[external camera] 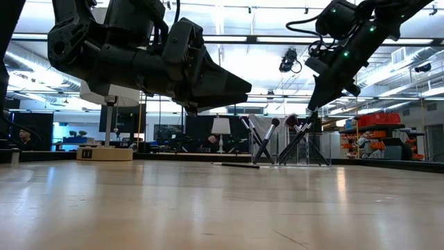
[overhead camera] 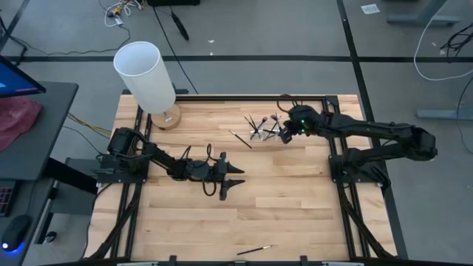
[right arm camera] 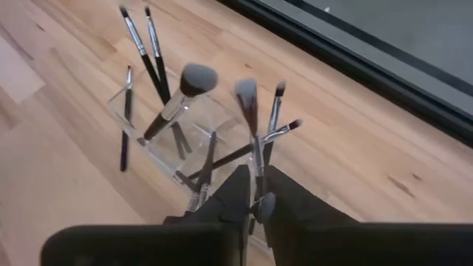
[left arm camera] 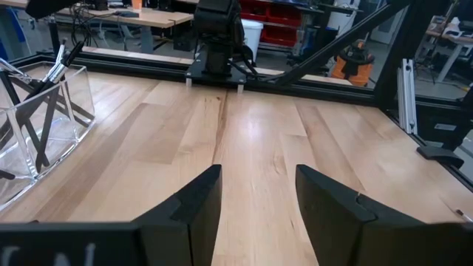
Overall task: Put items in baskets/containers
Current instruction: Put the black eyeshadow brush into the transparent organizer
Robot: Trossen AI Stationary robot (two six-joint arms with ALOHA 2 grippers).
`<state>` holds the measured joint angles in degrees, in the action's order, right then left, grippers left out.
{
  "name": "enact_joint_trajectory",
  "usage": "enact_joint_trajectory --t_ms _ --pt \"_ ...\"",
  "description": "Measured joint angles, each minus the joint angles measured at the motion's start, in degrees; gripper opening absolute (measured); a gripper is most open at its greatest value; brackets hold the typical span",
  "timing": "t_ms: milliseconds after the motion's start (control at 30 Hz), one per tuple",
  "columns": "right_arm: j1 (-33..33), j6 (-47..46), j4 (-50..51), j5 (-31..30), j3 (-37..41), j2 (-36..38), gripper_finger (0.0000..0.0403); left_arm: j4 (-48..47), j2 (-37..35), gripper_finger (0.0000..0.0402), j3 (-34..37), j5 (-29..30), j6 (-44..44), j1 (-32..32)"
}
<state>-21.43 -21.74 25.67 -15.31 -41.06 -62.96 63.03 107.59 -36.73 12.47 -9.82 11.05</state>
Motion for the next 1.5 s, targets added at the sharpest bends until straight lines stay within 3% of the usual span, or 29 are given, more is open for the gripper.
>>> enact_joint_trajectory --t_ms 433,700,900,1167,1300,1400,1500 --pt "-4.1 4.1 0.1 -0.3 -0.1 2.9 0.0201 -2.2 0.0 0.0177 0.0 0.0 0.0 0.0" --pt "-1.5 3.7 -0.3 -0.3 -1.0 10.3 0.0216 -2.2 0.0 0.0177 0.0 0.0 0.0 0.0" --pt "11.7 1.0 -2.2 -0.3 -0.7 11.3 0.0195 -2.3 0.0 0.0177 0.0 0.0 -0.1 0.0" --pt "35.2 -3.1 -28.1 -2.9 10.9 7.0 0.0166 -3.9 0.0 0.0177 0.0 1.0 -2.8 0.0" --pt "43.7 -6.5 -37.2 -5.8 16.6 2.2 0.0151 -9.6 -0.9 0.0177 0.0 8.8 -6.7 -0.2" --pt "48.3 -11.5 -37.8 -8.7 18.5 -2.4 0.0139 -15.2 -3.0 0.0177 0.0 16.5 -10.9 -1.6" --pt "51.4 -15.5 -38.2 -12.2 18.7 -7.7 0.0127 -20.1 -4.5 0.0177 -0.1 20.2 -13.7 -4.2"
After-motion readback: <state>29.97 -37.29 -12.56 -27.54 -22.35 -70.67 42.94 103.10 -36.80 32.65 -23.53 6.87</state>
